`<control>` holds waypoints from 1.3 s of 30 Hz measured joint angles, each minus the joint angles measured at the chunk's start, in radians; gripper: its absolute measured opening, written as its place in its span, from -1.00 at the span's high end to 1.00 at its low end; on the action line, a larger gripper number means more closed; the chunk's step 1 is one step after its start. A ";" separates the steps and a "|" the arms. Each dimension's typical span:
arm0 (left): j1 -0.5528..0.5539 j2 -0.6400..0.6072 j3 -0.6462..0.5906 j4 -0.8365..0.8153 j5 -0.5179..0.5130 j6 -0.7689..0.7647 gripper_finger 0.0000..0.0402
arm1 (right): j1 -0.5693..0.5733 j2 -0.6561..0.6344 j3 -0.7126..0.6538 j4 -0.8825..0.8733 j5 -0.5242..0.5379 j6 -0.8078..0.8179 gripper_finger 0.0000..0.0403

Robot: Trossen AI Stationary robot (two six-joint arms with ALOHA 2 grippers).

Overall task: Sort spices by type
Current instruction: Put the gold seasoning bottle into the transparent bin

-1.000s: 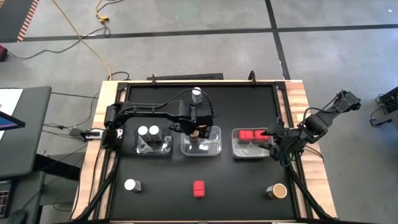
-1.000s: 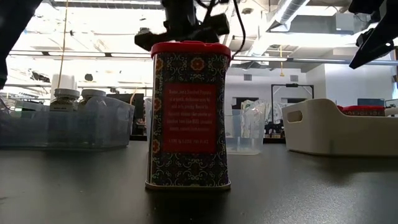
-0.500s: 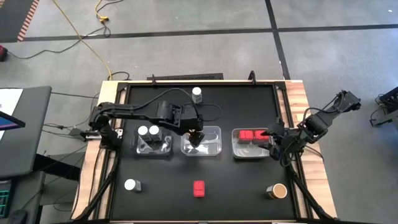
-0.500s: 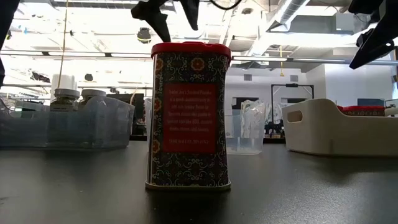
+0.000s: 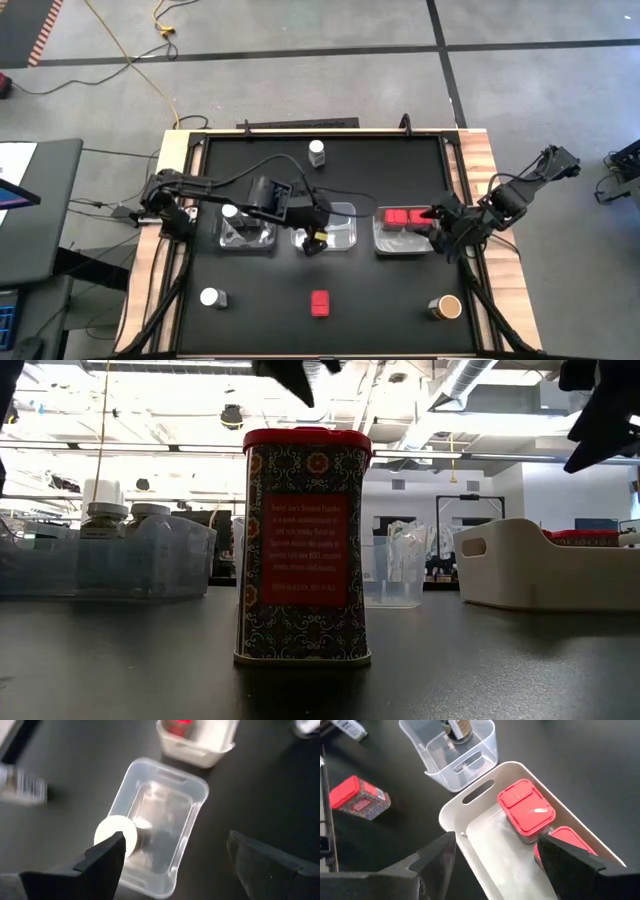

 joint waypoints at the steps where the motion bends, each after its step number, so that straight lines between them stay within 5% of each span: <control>1: -0.006 0.000 -0.001 0.022 -0.004 0.026 -0.66 | 0.000 0.004 0.000 -0.002 0.009 0.008 -0.52; 22: -0.056 -0.007 -0.289 0.505 0.020 0.162 -0.66 | 0.000 0.155 0.000 -0.019 0.043 0.099 -0.52; 39: -0.160 -0.100 -0.306 0.546 -0.090 0.202 -0.66 | -0.009 0.227 0.029 -0.016 -0.013 0.168 -0.52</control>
